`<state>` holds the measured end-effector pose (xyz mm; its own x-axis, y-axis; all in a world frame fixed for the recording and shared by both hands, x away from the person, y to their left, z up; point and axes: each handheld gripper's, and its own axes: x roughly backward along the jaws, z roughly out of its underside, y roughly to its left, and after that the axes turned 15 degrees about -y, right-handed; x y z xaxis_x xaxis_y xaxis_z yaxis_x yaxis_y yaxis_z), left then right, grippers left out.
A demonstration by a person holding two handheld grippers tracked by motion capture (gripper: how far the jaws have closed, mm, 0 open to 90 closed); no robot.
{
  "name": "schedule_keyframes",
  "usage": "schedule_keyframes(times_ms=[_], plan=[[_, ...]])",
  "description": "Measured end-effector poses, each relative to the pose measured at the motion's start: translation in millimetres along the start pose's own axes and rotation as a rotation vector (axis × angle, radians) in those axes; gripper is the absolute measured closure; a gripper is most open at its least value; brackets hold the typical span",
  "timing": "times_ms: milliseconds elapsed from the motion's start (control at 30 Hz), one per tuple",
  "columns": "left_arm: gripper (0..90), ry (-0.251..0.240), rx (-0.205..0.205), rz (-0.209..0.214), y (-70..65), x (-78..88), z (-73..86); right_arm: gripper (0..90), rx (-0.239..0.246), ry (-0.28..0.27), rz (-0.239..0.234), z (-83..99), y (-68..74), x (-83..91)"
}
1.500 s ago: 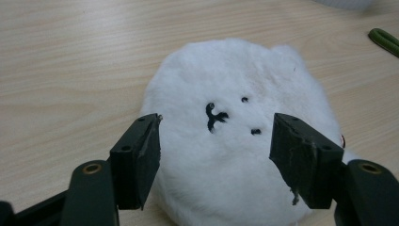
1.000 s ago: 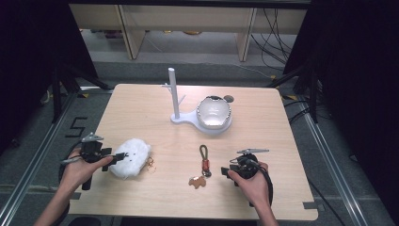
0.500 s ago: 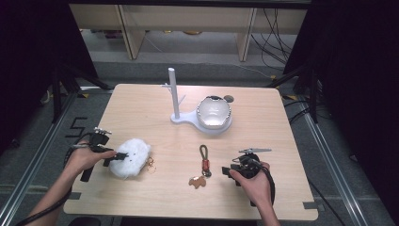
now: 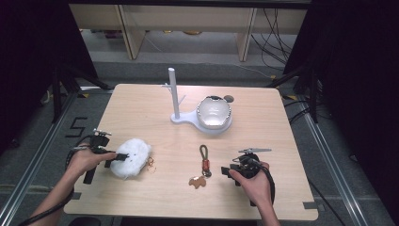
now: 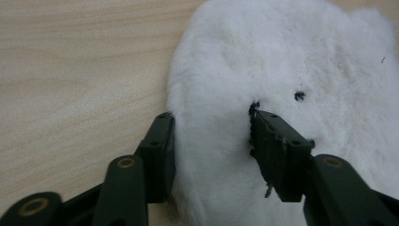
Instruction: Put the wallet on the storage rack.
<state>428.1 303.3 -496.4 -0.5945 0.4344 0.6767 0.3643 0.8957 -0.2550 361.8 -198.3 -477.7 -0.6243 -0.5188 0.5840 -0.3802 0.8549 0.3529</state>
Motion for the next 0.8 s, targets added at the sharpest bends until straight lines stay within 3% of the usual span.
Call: schedule_keyframes(times_ms=[33, 100, 200, 233, 300, 367, 433, 467, 500, 533, 600, 700, 733, 800], plan=[[55.8, -0.001, -0.008, -0.002, -0.5, 0.3, 0.5, 54.1, -0.002, -0.016, -0.003, 0.8, 0.2, -0.9], [59.9, -0.005, -0.030, 0.001, -0.7, 1.2, 2.0, 54.0, -0.004, 0.022, 0.018, -0.4, 0.2, -0.3], [69.2, -0.016, -0.062, -0.002, -1.3, 3.7, 3.2, 54.0, -0.007, 0.023, 0.010, -0.4, 0.0, 0.5], [72.4, -0.046, -0.081, 0.002, -2.7, 4.5, 5.5, 54.0, -0.006, 0.010, -0.004, 0.1, -0.7, 0.5], [76.6, -0.068, -0.075, -0.005, -4.8, 4.2, 6.4, 53.9, 0.000, 0.018, 0.012, -0.2, -0.8, 0.6], [78.7, -0.073, -0.117, 0.002, -4.5, 6.8, 7.5, 53.8, 0.000, 0.018, 0.011, -0.2, -0.7, 0.3], [79.9, -0.100, -0.102, 0.003, -5.6, 6.9, 8.6, 53.8, 0.001, 0.019, 0.014, -0.3, -0.5, 0.0], [80.5, -0.087, -0.122, 0.014, -4.3, 9.4, 8.0, 53.7, -0.003, 0.012, 0.009, -0.2, -0.1, -0.2], [80.9, -0.107, -0.116, 0.018, -5.2, 9.9, 8.8, 53.7, -0.006, -0.018, -0.006, 0.8, 0.3, -1.3], [81.3, -0.107, -0.116, 0.018, -5.2, 9.9, 8.8, 53.7, -0.004, -0.012, 0.007, 0.5, 0.3, -1.1], [82.0, -0.153, -0.134, 0.035, -8.1, 15.8, 9.8, 53.7, -0.003, 0.013, 0.011, -0.6, -0.1, -0.4], [82.7, -0.192, -0.139, 0.061, -11.4, 21.5, 10.4, 53.7, 0.003, 0.001, -0.007, -1.1, -0.3, 0.4], [82.8, -0.252, -0.115, 0.081, -17.8, 25.9, 11.3, 53.7, -0.008, 0.004, 0.008, -2.0, 1.1, 0.2], [83.1, -0.263, -0.124, 0.095, -19.6, 29.1, 11.2, 53.6, 0.000, 0.002, 0.007, -2.7, 1.1, 0.6]])
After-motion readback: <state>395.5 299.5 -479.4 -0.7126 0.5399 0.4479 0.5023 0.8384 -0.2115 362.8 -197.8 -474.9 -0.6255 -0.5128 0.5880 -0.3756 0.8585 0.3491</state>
